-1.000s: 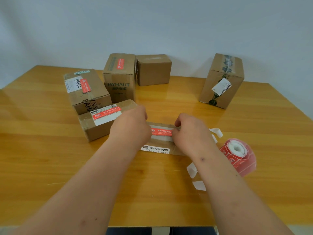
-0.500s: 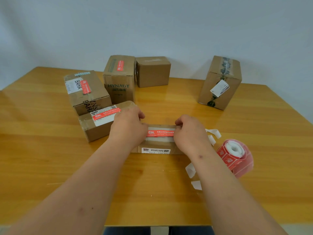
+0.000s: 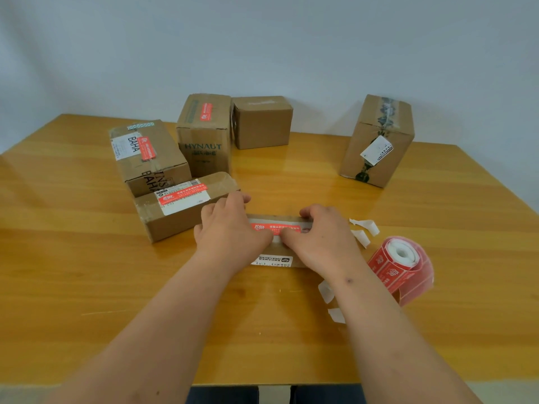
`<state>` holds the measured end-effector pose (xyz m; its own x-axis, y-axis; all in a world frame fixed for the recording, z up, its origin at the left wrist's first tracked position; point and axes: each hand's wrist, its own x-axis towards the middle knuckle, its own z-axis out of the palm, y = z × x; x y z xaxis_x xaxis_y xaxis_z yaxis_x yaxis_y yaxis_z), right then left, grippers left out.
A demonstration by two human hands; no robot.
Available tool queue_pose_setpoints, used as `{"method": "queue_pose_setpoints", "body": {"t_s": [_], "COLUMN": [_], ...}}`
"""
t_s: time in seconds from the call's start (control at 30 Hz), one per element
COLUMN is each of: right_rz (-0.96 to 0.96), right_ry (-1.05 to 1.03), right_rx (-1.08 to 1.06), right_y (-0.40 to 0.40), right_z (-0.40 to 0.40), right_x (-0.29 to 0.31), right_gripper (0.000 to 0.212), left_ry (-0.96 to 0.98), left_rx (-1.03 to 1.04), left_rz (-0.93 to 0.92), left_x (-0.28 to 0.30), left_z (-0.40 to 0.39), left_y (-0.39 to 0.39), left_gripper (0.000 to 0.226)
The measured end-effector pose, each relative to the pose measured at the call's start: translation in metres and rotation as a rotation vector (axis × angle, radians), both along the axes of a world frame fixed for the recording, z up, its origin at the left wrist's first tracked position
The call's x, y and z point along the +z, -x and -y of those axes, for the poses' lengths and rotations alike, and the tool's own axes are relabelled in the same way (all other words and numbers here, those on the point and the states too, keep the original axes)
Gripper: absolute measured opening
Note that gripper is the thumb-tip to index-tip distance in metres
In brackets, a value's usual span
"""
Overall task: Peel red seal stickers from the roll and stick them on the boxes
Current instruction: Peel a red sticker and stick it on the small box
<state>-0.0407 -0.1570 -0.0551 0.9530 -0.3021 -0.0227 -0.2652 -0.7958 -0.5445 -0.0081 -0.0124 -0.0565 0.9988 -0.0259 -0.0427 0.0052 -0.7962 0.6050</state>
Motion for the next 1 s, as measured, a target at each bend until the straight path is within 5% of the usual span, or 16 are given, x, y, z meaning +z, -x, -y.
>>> {"method": "queue_pose_setpoints", "body": {"t_s": [0.33,0.47,0.7,1.0], "right_rz": [0.016,-0.004,0.022,0.004], "right_ry": [-0.046,-0.033,-0.086,-0.023], "right_rx": [-0.020,-0.002,-0.017,-0.037], "right_y": [0.003,0.004,-0.001,-0.009], "right_z": [0.001,-0.003,0.007,0.007], "right_x": [0.000,0.000,0.003,0.002], "right_gripper": [0.056,0.070,0.041,0.029], "left_ry": [0.045,0.029,0.267,0.257], "left_rx": [0.054,0.053,0.040,0.061], "left_rz": [-0.023,0.003,0.000,0.039], "left_x": [0.001,0.002,-0.004,-0.007], "left_z": [0.003,0.005,-0.012,-0.008], "left_y": [0.003,0.005,-0.005,-0.012], "left_gripper": [0.066,0.069,0.045,0.036]}}
